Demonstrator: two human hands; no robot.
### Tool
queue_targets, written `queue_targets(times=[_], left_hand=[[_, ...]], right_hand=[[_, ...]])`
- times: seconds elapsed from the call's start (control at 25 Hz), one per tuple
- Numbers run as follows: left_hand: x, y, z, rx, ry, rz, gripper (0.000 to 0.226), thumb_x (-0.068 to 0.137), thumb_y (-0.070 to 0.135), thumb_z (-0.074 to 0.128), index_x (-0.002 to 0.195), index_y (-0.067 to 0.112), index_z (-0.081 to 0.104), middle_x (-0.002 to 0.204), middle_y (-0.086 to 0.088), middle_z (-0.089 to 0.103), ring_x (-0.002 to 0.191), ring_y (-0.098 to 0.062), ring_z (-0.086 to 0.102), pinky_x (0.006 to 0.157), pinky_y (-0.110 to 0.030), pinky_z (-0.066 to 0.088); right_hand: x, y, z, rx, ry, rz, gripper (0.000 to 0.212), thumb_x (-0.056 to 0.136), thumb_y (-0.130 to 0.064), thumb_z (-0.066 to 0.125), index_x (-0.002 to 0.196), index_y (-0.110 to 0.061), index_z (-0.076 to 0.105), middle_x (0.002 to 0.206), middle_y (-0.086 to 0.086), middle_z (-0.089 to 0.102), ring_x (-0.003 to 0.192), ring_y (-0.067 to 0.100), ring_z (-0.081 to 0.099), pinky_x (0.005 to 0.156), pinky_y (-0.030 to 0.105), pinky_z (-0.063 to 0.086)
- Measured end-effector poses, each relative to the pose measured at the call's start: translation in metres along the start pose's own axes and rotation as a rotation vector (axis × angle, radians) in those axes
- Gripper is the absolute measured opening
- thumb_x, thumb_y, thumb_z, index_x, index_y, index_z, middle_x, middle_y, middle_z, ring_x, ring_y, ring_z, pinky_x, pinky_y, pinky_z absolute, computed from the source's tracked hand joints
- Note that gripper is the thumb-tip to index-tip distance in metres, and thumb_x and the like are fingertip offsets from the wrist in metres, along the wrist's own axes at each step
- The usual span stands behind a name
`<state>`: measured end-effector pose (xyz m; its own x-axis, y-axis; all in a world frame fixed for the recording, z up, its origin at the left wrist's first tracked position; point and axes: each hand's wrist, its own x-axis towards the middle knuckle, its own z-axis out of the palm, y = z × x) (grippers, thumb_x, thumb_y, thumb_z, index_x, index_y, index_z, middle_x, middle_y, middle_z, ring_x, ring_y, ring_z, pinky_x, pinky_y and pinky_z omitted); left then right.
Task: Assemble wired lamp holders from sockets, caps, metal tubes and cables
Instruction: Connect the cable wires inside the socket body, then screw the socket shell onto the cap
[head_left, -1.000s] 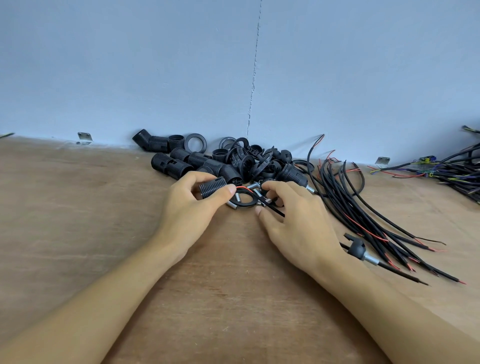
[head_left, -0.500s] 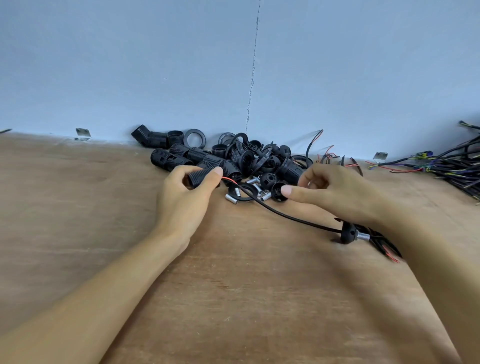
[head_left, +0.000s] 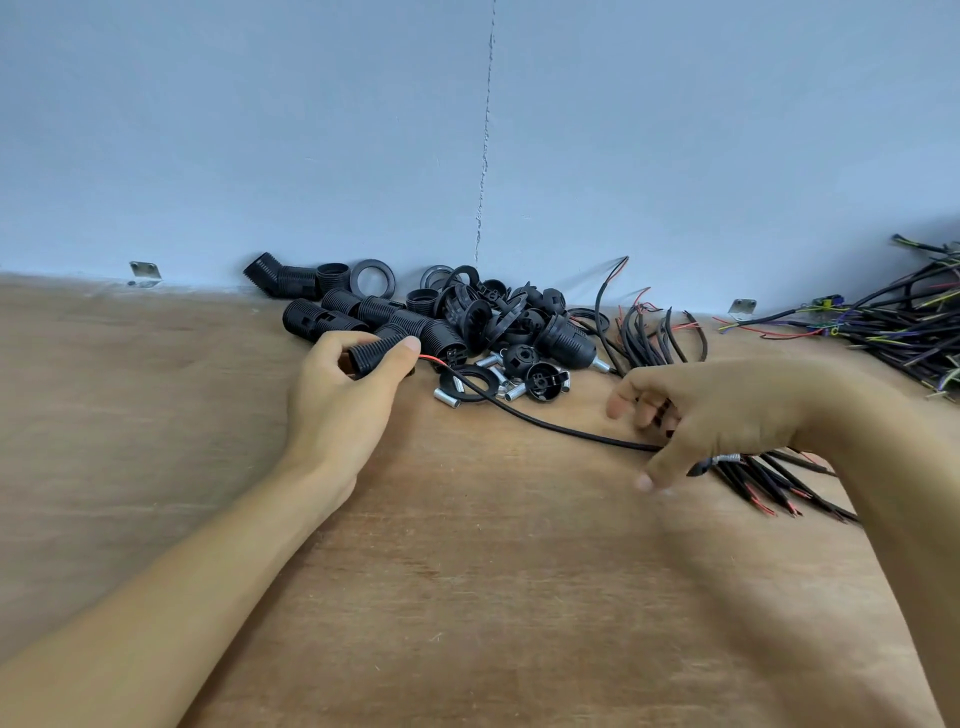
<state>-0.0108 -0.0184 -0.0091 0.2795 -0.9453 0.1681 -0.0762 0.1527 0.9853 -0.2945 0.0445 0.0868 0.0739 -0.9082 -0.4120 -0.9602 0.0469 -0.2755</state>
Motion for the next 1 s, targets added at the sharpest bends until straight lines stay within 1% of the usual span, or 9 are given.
queue_targets(times=[0.12, 0.2, 0.28, 0.4, 0.48, 0.56, 0.68, 0.84, 1.0], left_hand=[[-0.001, 0.0, 0.001, 0.014, -0.043, 0.019, 0.034, 0.074, 0.057, 0.079, 0.095, 0.034, 0.067, 0.07, 0.023, 0.067, 0.055, -0.006, 0.059, 0.063, -0.033, 0.05], [-0.002, -0.001, 0.001, 0.012, -0.057, 0.029, 0.033, 0.074, 0.057, 0.079, 0.096, 0.036, 0.067, 0.067, 0.022, 0.066, 0.052, -0.005, 0.058, 0.061, -0.033, 0.049], [-0.002, -0.001, 0.001, 0.015, -0.06, 0.035, 0.035, 0.073, 0.059, 0.079, 0.097, 0.036, 0.067, 0.069, 0.02, 0.068, 0.053, -0.005, 0.059, 0.061, -0.034, 0.05], [-0.003, -0.001, 0.001, 0.022, -0.032, 0.035, 0.038, 0.069, 0.062, 0.078, 0.095, 0.036, 0.068, 0.077, 0.015, 0.07, 0.064, -0.01, 0.061, 0.068, -0.04, 0.054], [-0.004, 0.0, 0.002, 0.025, -0.015, 0.029, 0.039, 0.069, 0.063, 0.078, 0.095, 0.036, 0.068, 0.083, 0.012, 0.071, 0.072, -0.015, 0.062, 0.077, -0.045, 0.056], [-0.005, 0.002, 0.002, 0.039, -0.022, 0.029, 0.039, 0.069, 0.063, 0.077, 0.096, 0.036, 0.068, 0.084, 0.011, 0.072, 0.073, -0.015, 0.063, 0.079, -0.046, 0.057], [-0.008, 0.003, 0.002, 0.097, -0.069, 0.059, 0.041, 0.068, 0.066, 0.076, 0.098, 0.039, 0.068, 0.08, 0.016, 0.071, 0.069, -0.015, 0.063, 0.075, -0.045, 0.057], [-0.01, 0.003, 0.003, 0.103, -0.143, 0.094, 0.038, 0.065, 0.066, 0.077, 0.096, 0.046, 0.069, 0.087, 0.017, 0.071, 0.072, -0.012, 0.066, 0.073, -0.039, 0.056], [-0.008, 0.004, 0.002, -0.021, -0.134, 0.041, 0.05, 0.056, 0.065, 0.081, 0.098, 0.041, 0.07, 0.084, 0.014, 0.072, 0.058, -0.004, 0.062, 0.06, -0.029, 0.049]], right_hand=[[0.006, -0.004, 0.004, -0.036, 0.07, 0.019, 0.05, 0.076, -0.017, 0.082, 0.115, -0.036, 0.056, 0.101, -0.009, 0.065, 0.093, 0.011, 0.063, 0.09, 0.033, 0.049], [0.011, -0.007, 0.008, 0.006, 0.133, -0.013, 0.047, 0.081, -0.009, 0.077, 0.117, -0.031, 0.057, 0.097, -0.008, 0.066, 0.09, 0.008, 0.062, 0.087, 0.031, 0.049], [0.011, -0.009, 0.007, 0.044, 0.18, -0.035, 0.047, 0.08, -0.016, 0.08, 0.118, -0.03, 0.057, 0.097, -0.009, 0.064, 0.087, 0.007, 0.06, 0.085, 0.03, 0.048], [0.004, -0.005, 0.001, -0.077, 0.106, 0.018, 0.06, 0.07, -0.04, 0.088, 0.117, -0.039, 0.051, 0.106, -0.012, 0.061, 0.096, 0.012, 0.061, 0.091, 0.035, 0.048], [0.002, -0.003, 0.0, -0.157, 0.057, 0.066, 0.062, 0.069, -0.037, 0.087, 0.12, -0.04, 0.05, 0.106, -0.014, 0.06, 0.1, 0.014, 0.061, 0.097, 0.038, 0.048], [0.006, -0.002, 0.003, -0.15, 0.074, 0.083, 0.06, 0.075, -0.023, 0.082, 0.124, -0.037, 0.051, 0.103, -0.015, 0.06, 0.1, 0.013, 0.059, 0.096, 0.036, 0.048], [0.018, -0.005, 0.01, -0.02, 0.193, -0.006, 0.056, 0.078, -0.014, 0.08, 0.125, -0.031, 0.054, 0.097, -0.013, 0.063, 0.091, 0.007, 0.06, 0.089, 0.033, 0.049], [0.035, -0.014, 0.027, 0.205, 0.412, -0.193, 0.064, 0.073, -0.024, 0.088, 0.126, -0.031, 0.053, 0.098, -0.011, 0.061, 0.09, 0.007, 0.059, 0.078, 0.022, 0.047], [0.045, -0.017, 0.04, 0.371, 0.586, -0.307, 0.065, 0.073, -0.028, 0.088, 0.125, -0.038, 0.051, 0.104, -0.012, 0.06, 0.095, 0.007, 0.059, 0.077, 0.015, 0.043]])
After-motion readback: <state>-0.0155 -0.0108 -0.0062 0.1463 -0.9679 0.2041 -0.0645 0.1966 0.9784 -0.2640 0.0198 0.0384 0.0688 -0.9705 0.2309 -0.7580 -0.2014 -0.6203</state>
